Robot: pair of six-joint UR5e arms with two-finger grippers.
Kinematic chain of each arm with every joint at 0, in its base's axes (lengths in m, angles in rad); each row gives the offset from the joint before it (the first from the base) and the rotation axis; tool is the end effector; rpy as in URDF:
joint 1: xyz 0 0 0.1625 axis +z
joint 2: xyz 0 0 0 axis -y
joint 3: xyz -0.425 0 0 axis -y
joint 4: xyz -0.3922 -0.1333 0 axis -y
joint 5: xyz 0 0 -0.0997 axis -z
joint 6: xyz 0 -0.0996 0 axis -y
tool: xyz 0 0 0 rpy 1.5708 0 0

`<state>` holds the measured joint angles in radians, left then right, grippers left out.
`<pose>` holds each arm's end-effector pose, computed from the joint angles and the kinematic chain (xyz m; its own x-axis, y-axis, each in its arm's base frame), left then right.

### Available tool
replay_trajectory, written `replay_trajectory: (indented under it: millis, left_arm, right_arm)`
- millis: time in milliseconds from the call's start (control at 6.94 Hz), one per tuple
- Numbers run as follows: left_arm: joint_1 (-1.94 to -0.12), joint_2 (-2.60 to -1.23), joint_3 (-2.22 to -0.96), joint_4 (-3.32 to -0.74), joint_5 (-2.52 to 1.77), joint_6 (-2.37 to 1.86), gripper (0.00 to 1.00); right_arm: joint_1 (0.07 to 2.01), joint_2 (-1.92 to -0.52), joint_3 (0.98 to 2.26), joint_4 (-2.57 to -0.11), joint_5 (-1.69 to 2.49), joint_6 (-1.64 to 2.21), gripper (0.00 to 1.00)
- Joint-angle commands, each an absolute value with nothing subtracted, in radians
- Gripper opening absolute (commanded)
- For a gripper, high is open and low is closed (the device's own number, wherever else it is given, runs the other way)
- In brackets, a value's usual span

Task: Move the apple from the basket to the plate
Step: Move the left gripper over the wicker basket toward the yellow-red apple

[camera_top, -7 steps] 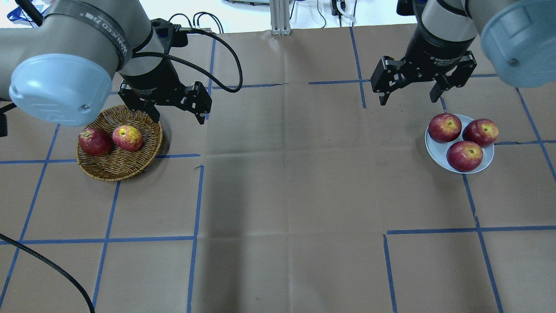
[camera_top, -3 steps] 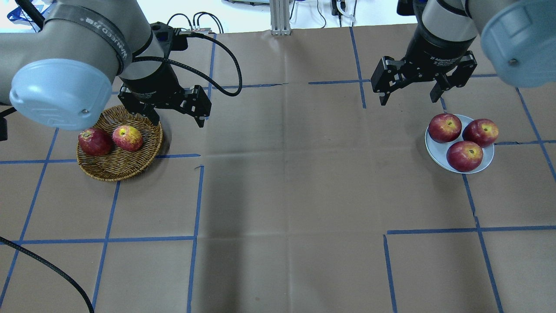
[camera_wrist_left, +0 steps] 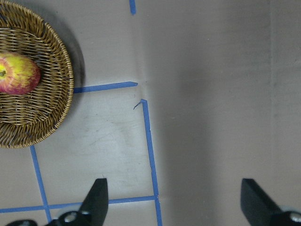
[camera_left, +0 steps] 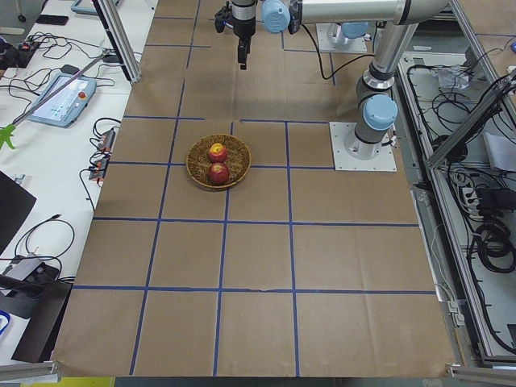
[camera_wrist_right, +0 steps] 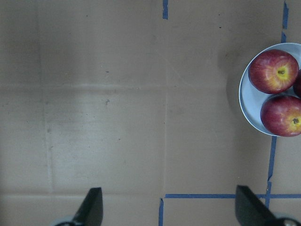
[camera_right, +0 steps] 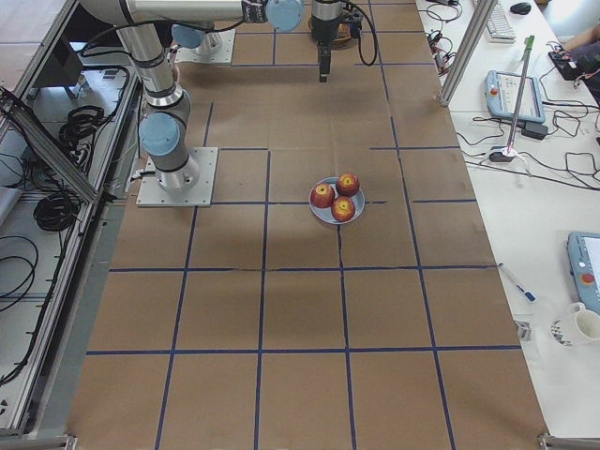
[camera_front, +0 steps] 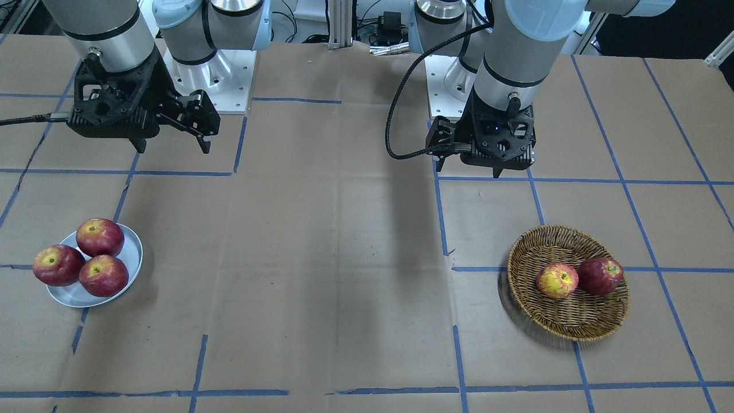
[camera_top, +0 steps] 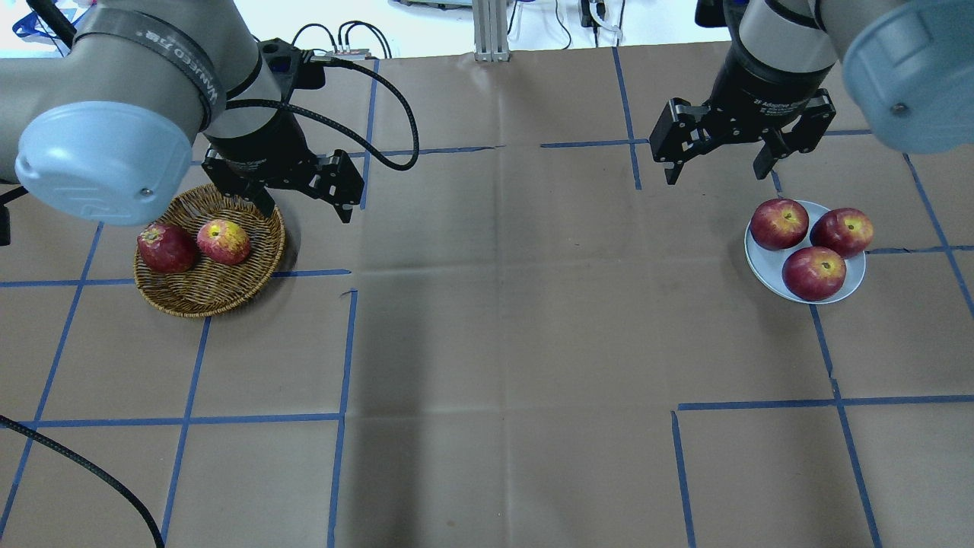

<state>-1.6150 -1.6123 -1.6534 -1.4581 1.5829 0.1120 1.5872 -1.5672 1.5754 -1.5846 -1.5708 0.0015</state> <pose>-0.1543 -0.4990 0.4379 -0.9877 0.1557 -0.0108 0.1556 0.9877 0.0127 0.1414 -0.4917 0.4852 -0.9999 -0.0149 0.0000 -0.0149 0.9999 -0.0056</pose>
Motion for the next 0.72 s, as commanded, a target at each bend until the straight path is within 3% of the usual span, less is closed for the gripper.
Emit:
replay_trajectory:
  millis: [0, 576]
  left_arm:
    - [-1.472, -1.635, -1.67, -1.453, 1.58, 0.413, 0.99]
    - [-1.329, -1.797, -1.672, -1.216, 1.588, 0.869, 0.99]
  right_arm:
    - [1.586, -1.568, 1.575, -1.585, -1.571, 0.002, 1.0]
    - [1.588, -1.566, 1.575, -1.585, -1.569, 0.002, 1.0]
